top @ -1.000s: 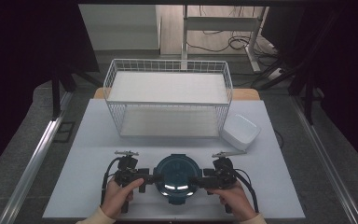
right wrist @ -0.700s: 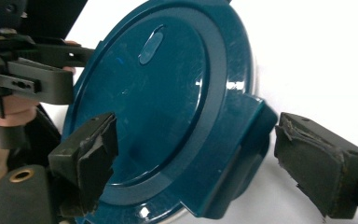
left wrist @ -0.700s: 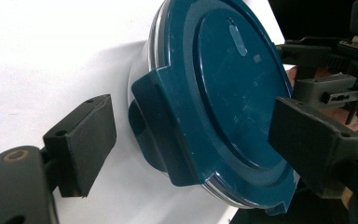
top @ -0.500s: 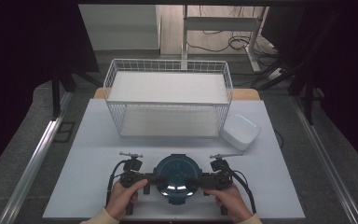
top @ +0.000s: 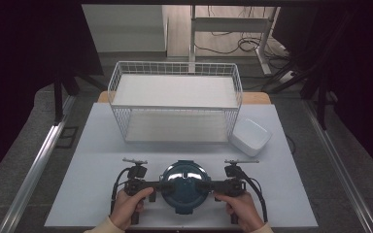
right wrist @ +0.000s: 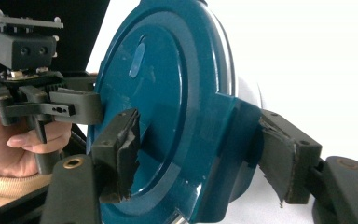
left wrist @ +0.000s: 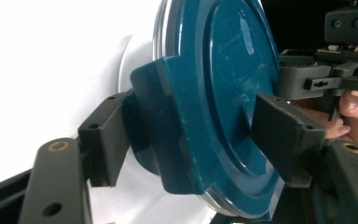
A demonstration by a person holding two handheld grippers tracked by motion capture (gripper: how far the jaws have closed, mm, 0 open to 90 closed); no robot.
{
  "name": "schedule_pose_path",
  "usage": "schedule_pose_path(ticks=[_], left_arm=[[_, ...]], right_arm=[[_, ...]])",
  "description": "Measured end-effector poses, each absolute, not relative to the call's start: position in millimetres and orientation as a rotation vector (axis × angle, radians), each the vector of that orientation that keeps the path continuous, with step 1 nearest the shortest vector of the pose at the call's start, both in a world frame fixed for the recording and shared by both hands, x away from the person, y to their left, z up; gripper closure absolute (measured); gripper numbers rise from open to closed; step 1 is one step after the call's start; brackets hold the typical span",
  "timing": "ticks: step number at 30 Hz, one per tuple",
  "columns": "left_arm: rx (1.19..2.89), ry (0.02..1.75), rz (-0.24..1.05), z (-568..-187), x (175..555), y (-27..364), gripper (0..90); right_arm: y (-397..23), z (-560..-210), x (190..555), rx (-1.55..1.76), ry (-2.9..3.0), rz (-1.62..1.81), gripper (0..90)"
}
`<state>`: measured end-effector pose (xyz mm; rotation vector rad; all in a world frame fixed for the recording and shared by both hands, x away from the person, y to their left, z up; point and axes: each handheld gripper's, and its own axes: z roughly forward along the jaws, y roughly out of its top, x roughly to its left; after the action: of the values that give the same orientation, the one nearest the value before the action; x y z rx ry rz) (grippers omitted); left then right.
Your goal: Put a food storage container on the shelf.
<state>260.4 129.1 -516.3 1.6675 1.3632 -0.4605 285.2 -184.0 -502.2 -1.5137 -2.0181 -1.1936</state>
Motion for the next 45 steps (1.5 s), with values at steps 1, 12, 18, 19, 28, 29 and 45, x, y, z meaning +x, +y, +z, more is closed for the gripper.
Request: schedule_pose_path(ticks=[1,12,18,19,28,29,45], left_arm=[[1.667,1.366,-0.460,-515.5,259.7,129.2,31.6],[1.671,1.375,-0.406,-505.1,256.5,131.0,35.4],[1.687,1.360,-0.358,-499.0,255.0,132.7,36.5],[1.687,1.359,-0.353,-498.5,254.9,132.9,36.6],[1.695,1.341,-0.346,-494.9,253.7,133.5,37.0],[1.698,1.340,-0.341,-493.7,253.5,133.7,37.0],[1.700,1.308,-0.320,-483.0,252.5,135.4,37.2]], right_arm=[[-184.5,-501.9,284.8,-1.518,-2.015,-1.199,35.1],[-184.2,-496.3,281.7,-1.523,-2.012,-1.244,38.9],[-180.6,-490.6,279.4,-1.500,-2.059,-1.269,39.6],[-180.3,-490.3,279.3,-1.499,-2.062,-1.273,39.6],[-179.4,-485.7,278.9,-1.482,-2.088,-1.303,39.9],[-179.1,-484.5,278.9,-1.476,-2.097,-1.307,39.9],[-178.0,-471.4,278.3,-1.441,-2.136,-1.340,40.1]])
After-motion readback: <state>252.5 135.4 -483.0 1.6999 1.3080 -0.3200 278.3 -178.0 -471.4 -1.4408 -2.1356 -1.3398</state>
